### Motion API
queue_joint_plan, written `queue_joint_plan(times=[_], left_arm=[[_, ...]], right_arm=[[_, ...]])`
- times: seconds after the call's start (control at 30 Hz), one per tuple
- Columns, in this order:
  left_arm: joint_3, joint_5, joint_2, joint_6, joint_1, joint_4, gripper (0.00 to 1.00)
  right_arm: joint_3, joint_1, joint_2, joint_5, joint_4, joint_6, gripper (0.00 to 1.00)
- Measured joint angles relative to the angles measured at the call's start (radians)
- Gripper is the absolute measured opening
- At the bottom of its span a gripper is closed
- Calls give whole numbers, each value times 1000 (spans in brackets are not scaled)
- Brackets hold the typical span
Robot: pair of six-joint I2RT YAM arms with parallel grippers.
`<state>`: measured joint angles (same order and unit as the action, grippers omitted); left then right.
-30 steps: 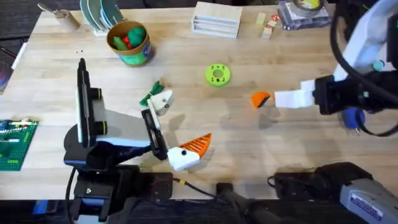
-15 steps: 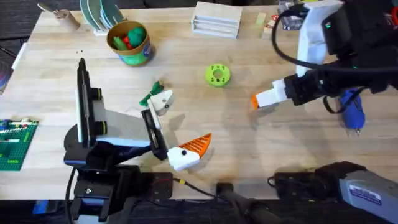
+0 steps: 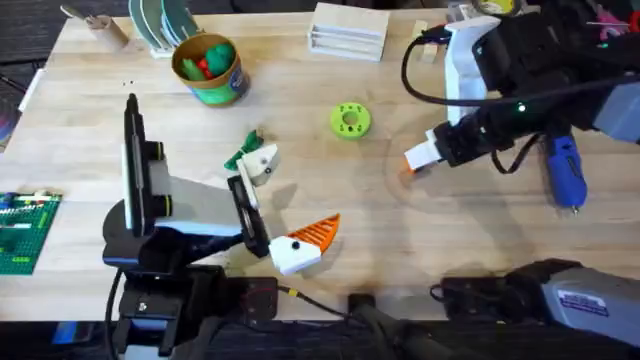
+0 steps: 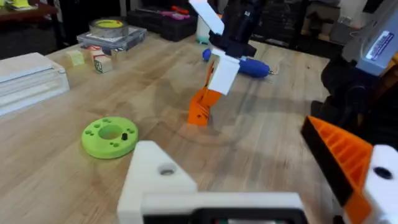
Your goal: Pick up the gripper from the table and insert it into the empty holder that is missing its gripper. Then pick up a screw, insert it into the mounting hole, and use the screwdriver to tighten it. Finally, clean up the table by picking up the vegetable and placing it into the bucket.
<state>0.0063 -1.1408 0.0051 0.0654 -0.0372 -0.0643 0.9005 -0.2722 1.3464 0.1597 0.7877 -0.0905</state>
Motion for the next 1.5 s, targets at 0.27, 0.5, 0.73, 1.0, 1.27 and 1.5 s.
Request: queue_joint_plan(times=[0.27,0.5,0.73,1.0,1.27,1.5], left_arm=[[0,0,0,0,0,0,993],[0,0,0,0,0,-27,993],[0,-18,0,4,0,-52,993],[0,-19,0,4,0,-52,992],[0,-19,0,4,0,-53,993],[0,-19,0,4,0,-53,992]], right_arm=[[0,0,0,-2,-3,0,404],[4,0,0,-3,4,0,106],[54,0,-18,-4,80,0,21],[170,0,-169,-15,201,0,16],[222,0,-471,-63,238,2,13],[227,0,-767,-70,308,94,11]])
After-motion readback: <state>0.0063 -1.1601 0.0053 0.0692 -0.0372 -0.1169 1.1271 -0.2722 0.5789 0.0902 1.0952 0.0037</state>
